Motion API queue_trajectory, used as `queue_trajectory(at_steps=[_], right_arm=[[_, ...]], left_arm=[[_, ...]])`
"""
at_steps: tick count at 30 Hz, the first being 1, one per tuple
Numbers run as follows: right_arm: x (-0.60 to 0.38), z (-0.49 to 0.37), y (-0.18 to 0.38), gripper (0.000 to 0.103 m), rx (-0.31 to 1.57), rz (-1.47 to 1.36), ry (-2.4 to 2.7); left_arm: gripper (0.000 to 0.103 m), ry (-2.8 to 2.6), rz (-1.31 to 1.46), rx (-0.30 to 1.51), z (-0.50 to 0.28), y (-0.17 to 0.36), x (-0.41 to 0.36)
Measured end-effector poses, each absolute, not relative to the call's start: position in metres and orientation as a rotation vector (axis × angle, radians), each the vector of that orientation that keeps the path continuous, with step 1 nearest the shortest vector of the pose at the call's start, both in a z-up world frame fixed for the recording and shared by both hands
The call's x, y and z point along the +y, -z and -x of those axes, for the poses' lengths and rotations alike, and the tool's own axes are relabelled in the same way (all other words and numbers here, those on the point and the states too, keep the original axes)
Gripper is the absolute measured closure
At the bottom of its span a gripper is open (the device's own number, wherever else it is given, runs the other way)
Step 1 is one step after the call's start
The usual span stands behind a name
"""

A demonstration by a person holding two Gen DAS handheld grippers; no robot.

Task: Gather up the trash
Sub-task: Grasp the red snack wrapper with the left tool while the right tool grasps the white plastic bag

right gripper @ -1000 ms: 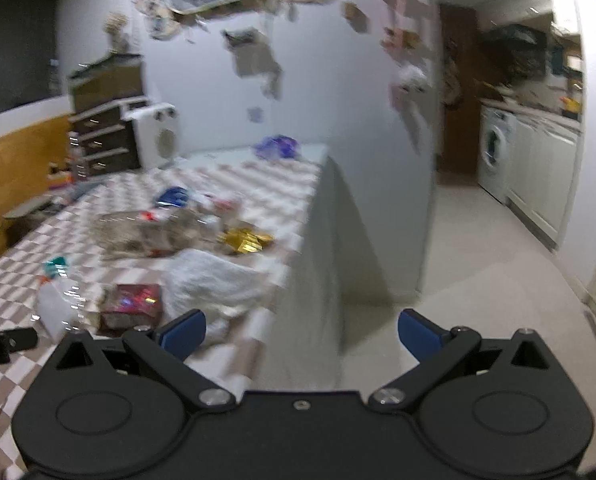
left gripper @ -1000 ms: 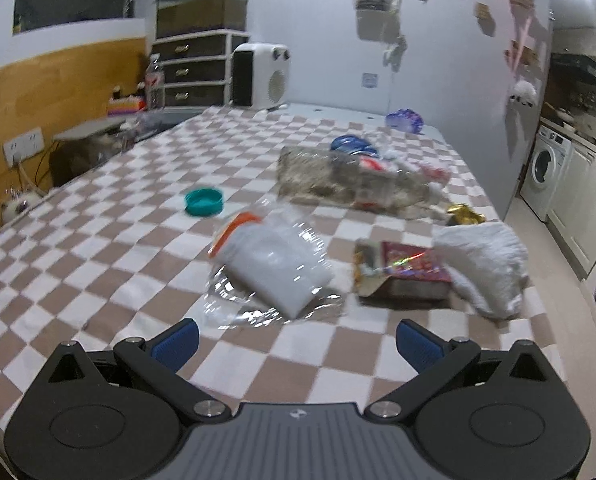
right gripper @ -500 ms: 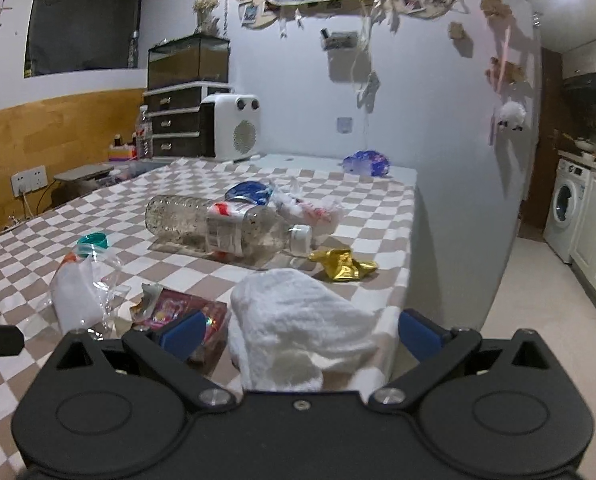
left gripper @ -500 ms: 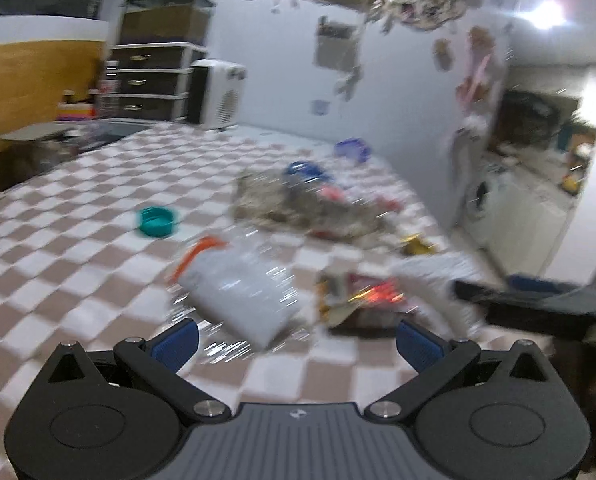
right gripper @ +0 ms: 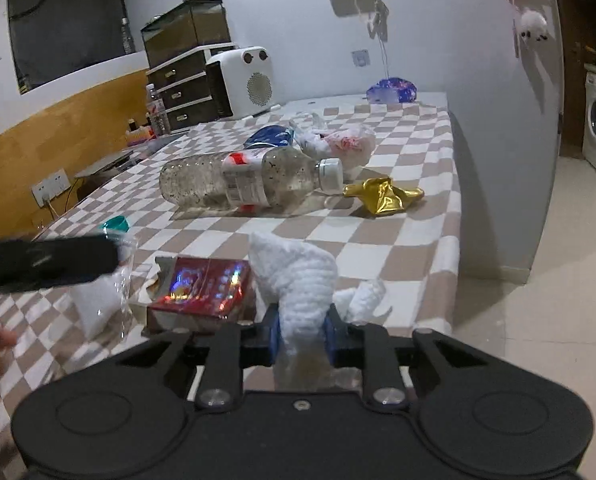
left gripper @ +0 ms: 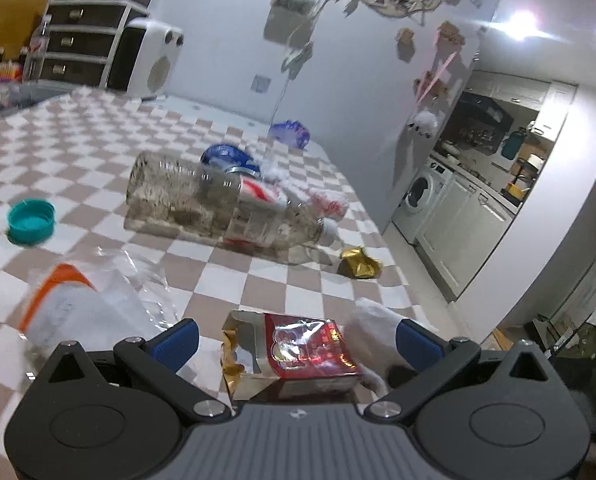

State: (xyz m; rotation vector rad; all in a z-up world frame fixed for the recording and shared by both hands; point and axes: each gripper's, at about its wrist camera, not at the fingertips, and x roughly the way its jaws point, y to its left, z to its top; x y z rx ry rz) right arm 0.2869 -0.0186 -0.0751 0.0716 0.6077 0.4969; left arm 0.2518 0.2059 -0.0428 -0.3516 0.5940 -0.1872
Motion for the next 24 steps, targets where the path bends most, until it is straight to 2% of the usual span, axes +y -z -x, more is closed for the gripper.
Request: queue_trajectory(at_steps=[8,15,19,24], right_arm=[[-0.026,-0.276,0.079,0.087,0.607,-0.073,-0.504],[-0.039,-0.262,0.080,0.090,0.613,-0.128,-0.524],[-0.045,-0.255,0.079,0.091,0.623,-0.146,-0.531],[-0.054,-0.243,0.069,0.092,0.615,-0.144,-0.543]], left_arm=[[0.000,0.281,0.490,0.642,-0.253,0.067,0.201],[0.000,0.426,0.526,0.644,-0.228,0.064,0.179],[0.000,0.434,0.427,0.649,-0.212,0.055,0.163],[0.000,0.357,0.213,0.541,-0.195,0.032,0.158]])
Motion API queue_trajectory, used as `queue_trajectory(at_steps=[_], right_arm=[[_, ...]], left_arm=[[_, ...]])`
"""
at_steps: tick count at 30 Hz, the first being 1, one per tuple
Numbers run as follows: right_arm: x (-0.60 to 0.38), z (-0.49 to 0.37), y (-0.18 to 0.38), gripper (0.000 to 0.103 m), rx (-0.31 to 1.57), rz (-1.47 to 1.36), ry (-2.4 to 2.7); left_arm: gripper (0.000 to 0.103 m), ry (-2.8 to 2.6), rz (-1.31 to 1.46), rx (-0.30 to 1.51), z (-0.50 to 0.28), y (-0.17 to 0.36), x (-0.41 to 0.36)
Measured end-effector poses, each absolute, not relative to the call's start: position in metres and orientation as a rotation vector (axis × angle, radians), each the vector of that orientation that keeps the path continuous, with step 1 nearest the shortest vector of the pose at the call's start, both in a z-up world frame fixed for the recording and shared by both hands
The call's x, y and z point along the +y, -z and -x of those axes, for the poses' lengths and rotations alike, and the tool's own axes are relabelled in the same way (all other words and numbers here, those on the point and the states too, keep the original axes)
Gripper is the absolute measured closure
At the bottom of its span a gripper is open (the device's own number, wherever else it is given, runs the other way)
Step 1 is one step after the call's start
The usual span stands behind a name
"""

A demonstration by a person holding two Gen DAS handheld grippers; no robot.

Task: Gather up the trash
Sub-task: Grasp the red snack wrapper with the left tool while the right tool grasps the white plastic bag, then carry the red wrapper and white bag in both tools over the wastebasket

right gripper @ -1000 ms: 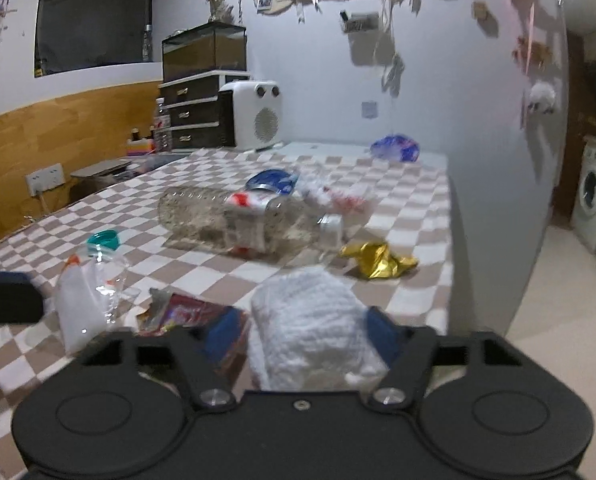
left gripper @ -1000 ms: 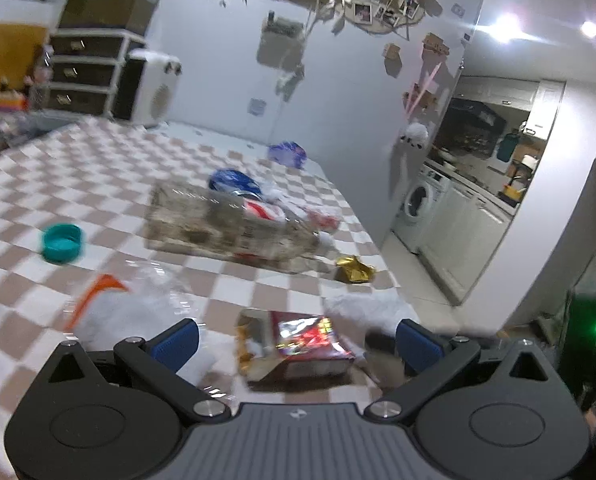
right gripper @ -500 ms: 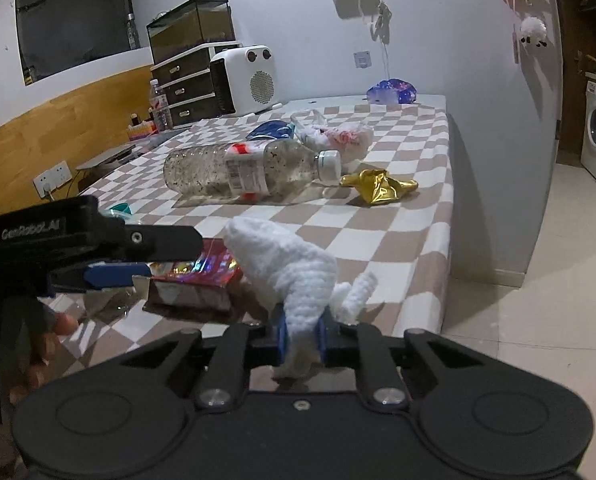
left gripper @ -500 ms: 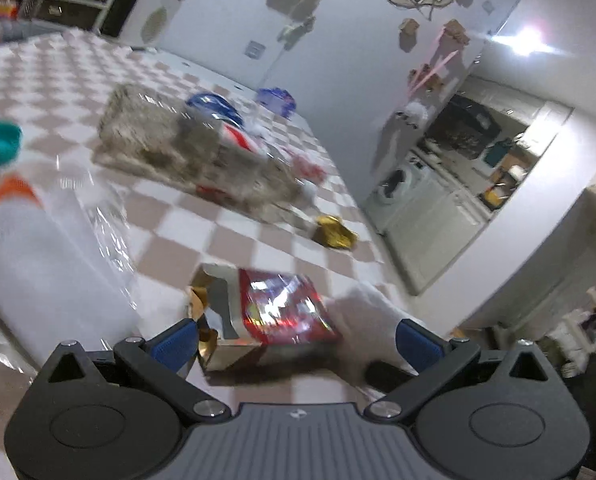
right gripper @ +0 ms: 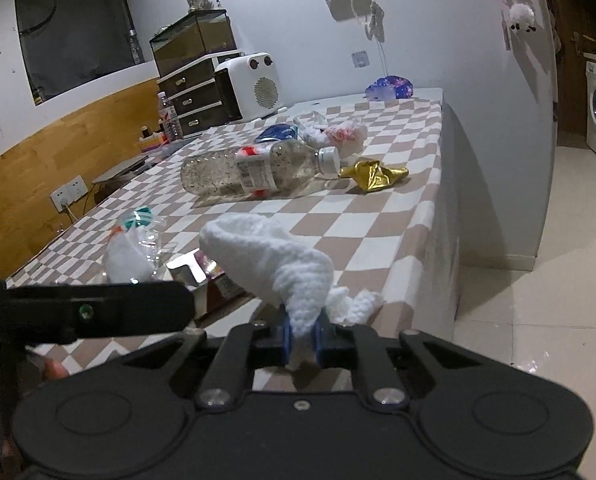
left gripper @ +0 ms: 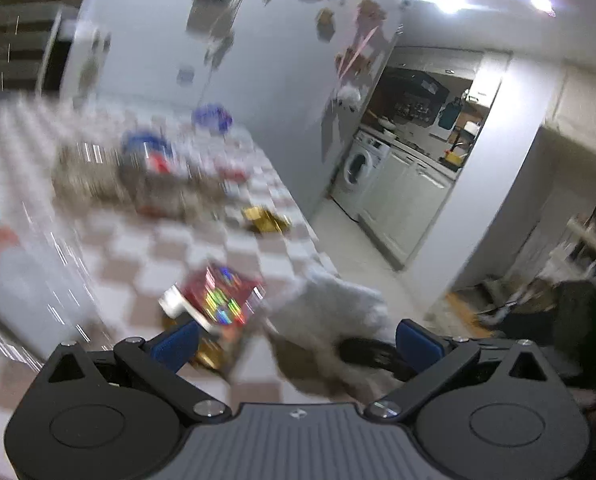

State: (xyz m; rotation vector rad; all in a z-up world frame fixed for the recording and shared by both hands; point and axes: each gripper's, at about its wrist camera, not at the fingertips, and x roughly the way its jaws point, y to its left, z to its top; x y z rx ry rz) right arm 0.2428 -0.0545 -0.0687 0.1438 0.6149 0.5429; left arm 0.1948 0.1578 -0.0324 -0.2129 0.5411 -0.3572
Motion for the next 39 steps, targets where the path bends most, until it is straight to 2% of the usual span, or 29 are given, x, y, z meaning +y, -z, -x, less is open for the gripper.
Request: queue_trajectory(at_steps=[6,17,24,31,35,39], right_arm=[[-0.067,-0.226,0.052,0.092,0.615,-0.203,-0.564],[-0.102,-0.183,0.026,0.091,0.631,-0.298,-0.678],[-0.096,-0.186,0.045,0.091,0.701,-0.261,-0.640],[-0.084,-0.208,0.055,0.090,0.666,-0.207,-0.583],[-0.070,-0.225,0.059,0.089,0.652,-0.151,-0.564],[-0.056,-0.239,0.064,0.081,0.641,-0.121,-0.564]], left_arm=[[0.000,0.228,-0.028,0.510,-0.211,0.033,0.149],[0.002,0.136,-0.175,0.589,-0.244,0.067,0.134],[0.041,0.155,-0.128,0.614,-0.245,0.066,0.136],[0.045,0.089,0.019,0.621,-0.226,0.063,0.148],[0.045,-0.029,-0.012,0.568,-0.198,0.059,0.145],[0.046,-0.046,0.052,0.537,-0.177,0.056,0.148]])
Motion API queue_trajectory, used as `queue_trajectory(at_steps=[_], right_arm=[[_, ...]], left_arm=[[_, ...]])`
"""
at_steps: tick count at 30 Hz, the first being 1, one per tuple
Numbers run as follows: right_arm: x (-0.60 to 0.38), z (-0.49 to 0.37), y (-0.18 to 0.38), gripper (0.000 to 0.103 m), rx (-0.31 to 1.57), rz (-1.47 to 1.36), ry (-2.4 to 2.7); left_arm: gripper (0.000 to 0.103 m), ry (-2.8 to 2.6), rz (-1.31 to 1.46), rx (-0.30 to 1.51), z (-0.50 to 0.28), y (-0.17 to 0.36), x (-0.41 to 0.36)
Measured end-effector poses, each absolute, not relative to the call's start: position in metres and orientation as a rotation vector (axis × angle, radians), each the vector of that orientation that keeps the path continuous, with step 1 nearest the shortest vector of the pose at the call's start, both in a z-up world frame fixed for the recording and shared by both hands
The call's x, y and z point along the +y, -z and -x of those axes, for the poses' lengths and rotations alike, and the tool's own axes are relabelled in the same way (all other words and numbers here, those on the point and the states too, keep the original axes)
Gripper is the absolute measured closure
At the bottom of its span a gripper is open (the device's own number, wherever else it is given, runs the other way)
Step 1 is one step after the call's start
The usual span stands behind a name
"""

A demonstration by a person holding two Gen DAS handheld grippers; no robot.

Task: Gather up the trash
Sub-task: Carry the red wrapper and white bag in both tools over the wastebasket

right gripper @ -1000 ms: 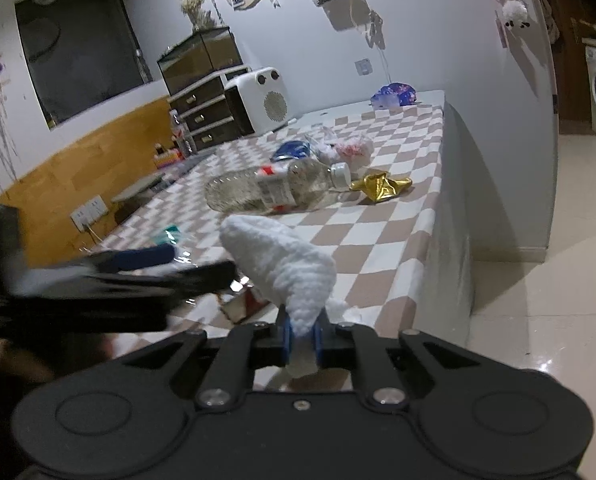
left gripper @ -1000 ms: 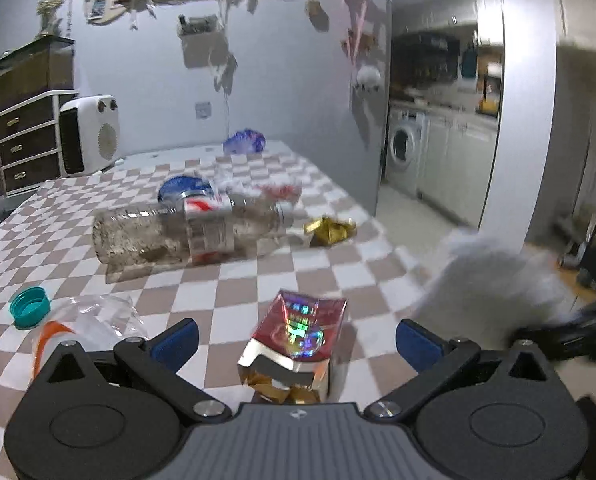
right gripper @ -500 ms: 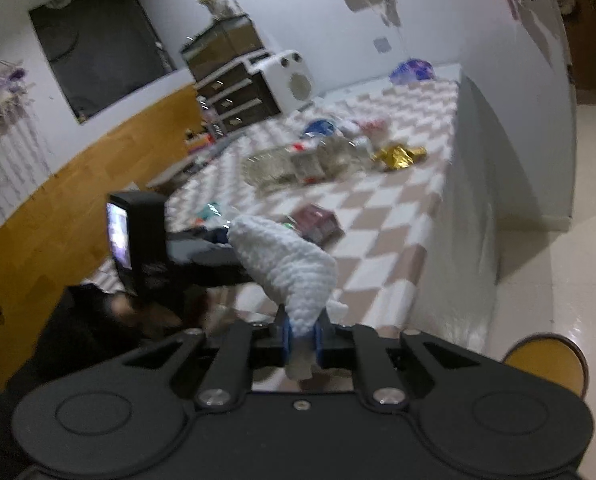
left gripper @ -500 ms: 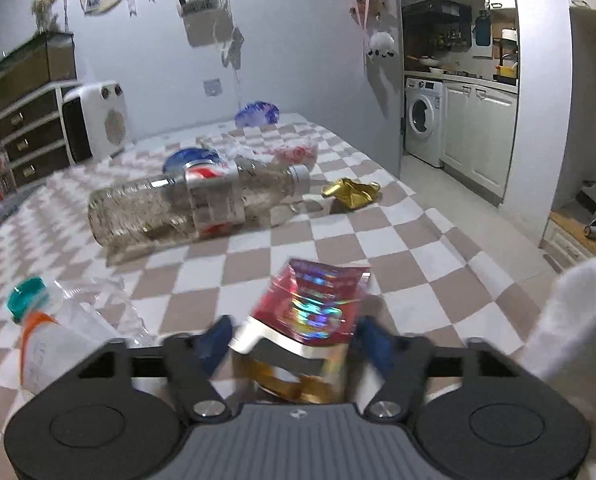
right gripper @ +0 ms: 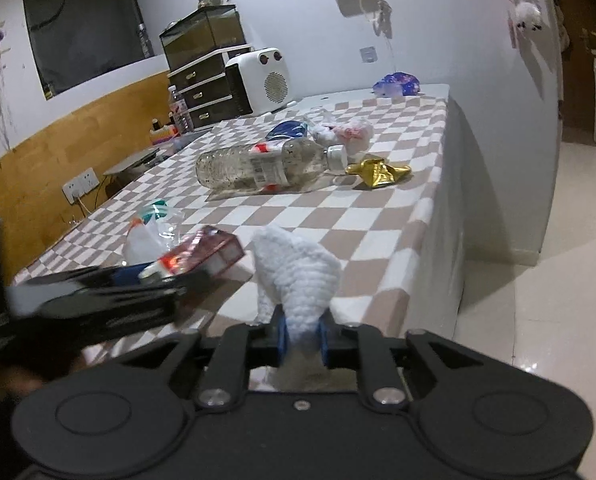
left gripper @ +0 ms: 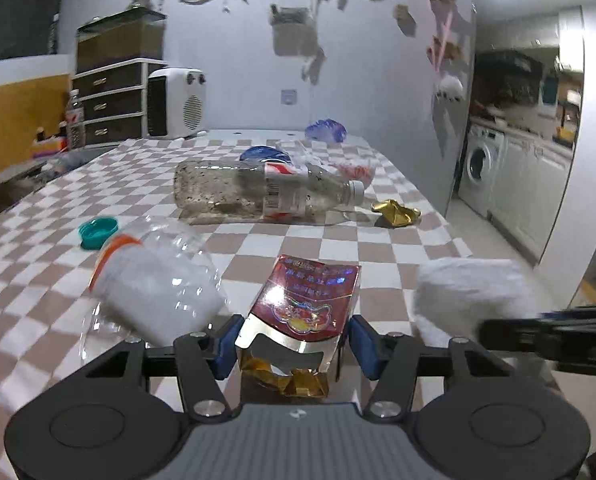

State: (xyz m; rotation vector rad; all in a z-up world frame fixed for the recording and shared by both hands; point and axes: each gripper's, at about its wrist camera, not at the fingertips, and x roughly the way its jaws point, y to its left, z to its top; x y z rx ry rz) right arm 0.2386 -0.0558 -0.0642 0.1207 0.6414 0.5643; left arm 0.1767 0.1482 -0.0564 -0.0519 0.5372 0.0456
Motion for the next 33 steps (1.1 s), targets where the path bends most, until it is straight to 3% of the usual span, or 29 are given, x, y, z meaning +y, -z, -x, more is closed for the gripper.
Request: queue_trajectory(at_steps=[4,6,7,17,19,23,26,33], right_arm=[[-0.042,-0.241,0.066,0.065,0.636,-0.111,-0.576],[-0.033,-0.239,0.066,0.042,0.628,-0.088,-0.590],[-0.029,-0.237,0.066,0.039,0.621,-0.067,-0.597],[-0.006,-0.239,0.084,0.036,0.582,0.142,-0.498],[-0.008,-0.238,0.084,0.039,0.574,0.136,-0.491],[-0.014,-0.237,0.082,0.071,0.565,0.135,-0.449],[-0.023,-0.232,0.078,0.086,0.574,0.097,-0.463],[-0.040,-0.201,0.068,0.089,0.629,-0.034,-0.582]], left_arm=[[0.046,-0.112,0.076,0.514,-0.166,0.054,0.151],[0.046,-0.137,0.076,0.508,-0.160,0.051,0.153],[0.046,-0.136,0.088,0.509,-0.158,0.050,0.155],[0.047,-0.124,0.132,0.518,-0.144,0.049,0.161],[0.048,-0.124,0.135,0.527,-0.143,0.051,0.159],[0.048,-0.121,0.129,0.544,-0.139,0.054,0.153],[0.048,-0.110,0.127,0.547,-0.134,0.054,0.148],[0.043,-0.096,0.112,0.547,-0.134,0.057,0.138]])
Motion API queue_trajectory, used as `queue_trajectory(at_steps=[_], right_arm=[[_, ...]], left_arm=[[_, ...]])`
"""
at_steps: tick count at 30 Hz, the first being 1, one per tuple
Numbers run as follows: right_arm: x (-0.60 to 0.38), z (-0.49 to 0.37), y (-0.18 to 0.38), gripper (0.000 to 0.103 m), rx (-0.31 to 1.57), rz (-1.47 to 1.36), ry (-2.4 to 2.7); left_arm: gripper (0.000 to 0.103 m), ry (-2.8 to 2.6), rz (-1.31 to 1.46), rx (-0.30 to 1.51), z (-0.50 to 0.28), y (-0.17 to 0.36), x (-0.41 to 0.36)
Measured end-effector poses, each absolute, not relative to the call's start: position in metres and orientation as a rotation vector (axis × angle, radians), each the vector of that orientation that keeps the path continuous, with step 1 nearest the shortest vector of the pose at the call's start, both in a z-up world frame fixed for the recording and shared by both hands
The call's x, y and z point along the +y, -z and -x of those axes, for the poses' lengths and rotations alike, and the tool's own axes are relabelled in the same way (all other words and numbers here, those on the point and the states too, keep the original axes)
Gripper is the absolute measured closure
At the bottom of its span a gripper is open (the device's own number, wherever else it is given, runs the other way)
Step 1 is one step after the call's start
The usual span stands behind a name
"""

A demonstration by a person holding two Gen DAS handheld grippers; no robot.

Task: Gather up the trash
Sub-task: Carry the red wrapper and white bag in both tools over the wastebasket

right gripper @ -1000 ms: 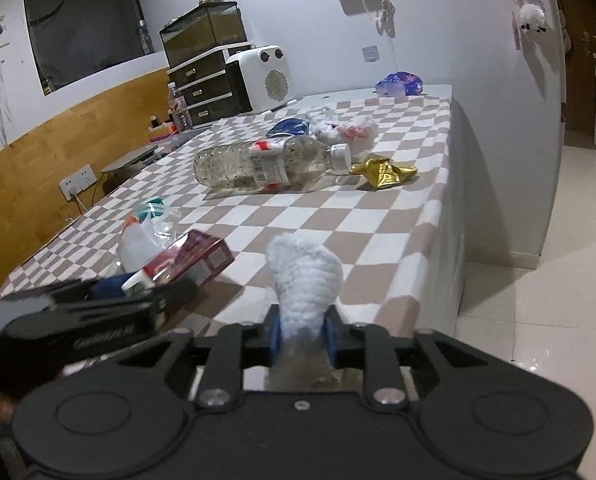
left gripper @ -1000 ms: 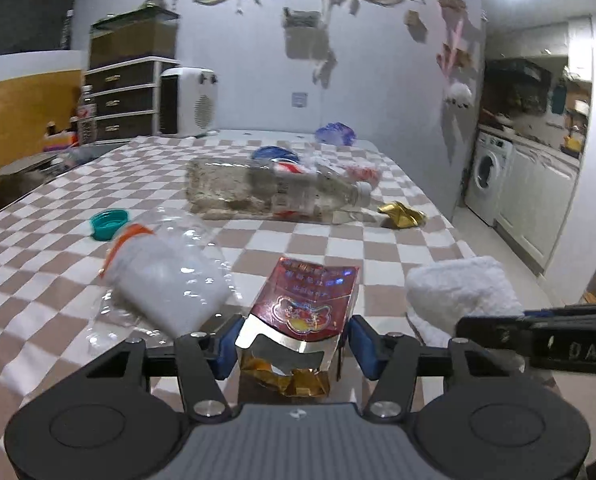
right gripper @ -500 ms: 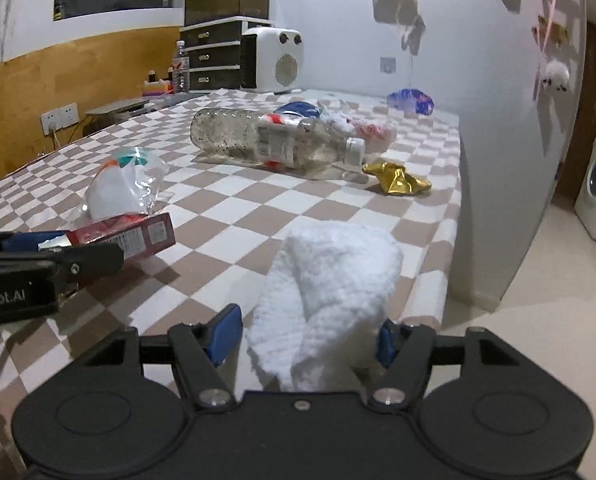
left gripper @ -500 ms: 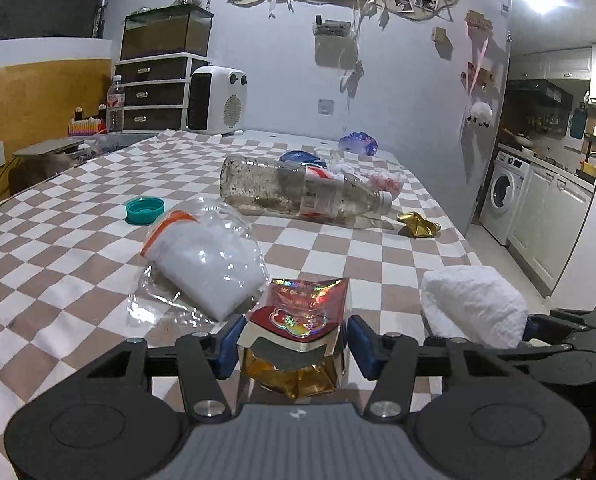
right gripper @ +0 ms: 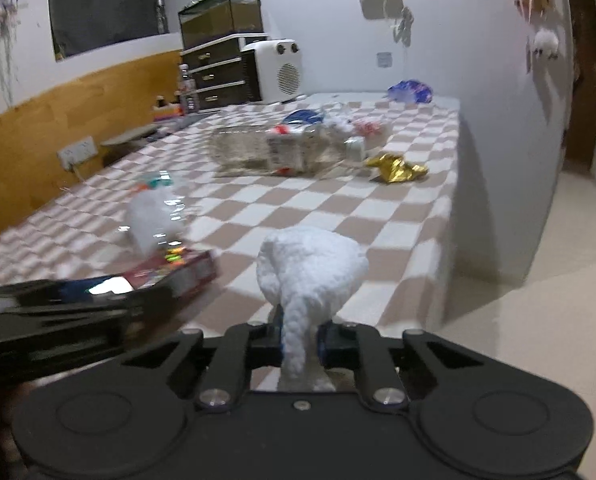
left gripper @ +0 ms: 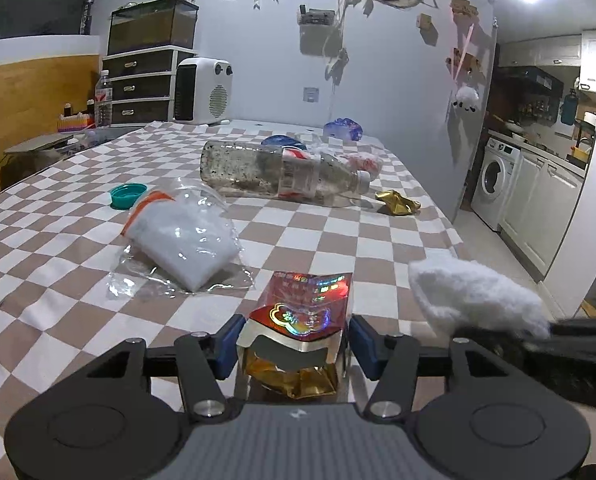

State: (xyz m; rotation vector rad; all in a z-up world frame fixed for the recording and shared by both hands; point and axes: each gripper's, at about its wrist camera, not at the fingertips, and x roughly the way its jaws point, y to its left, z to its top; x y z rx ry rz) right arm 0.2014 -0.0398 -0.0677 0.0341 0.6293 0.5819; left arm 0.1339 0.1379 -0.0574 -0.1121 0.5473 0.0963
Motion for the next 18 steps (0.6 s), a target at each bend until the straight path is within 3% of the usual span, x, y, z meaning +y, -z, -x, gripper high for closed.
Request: queue_trajectory(at_steps=[3,6,8,10,18], right_arm=[[-0.044,-0.189,0.069,0.089,0.634,-0.049,-0.589],[-0.050,-0.185,0.071,0.089,0.640,-0.064,-0.583],[-0.052,-0.184,0.071,0.089,0.640,-0.068,-0.578],[-0.054,-0.183,0.070,0.089,0.637,-0.069,-0.574],[-0.058,-0.178,0.070,0.089,0.633,-0.076,-0.568]], left_arm=[[0.033,-0.102,0.104,0.552,-0.142,0.060,0.136],[0.032,-0.091,0.096,0.563,-0.148,0.060,0.133],[0.034,-0.091,0.095,0.558,-0.147,0.059,0.132],[0.050,-0.096,0.105,0.562,-0.147,0.059,0.132],[0.051,-0.102,0.100,0.567,-0.138,0.060,0.126]])
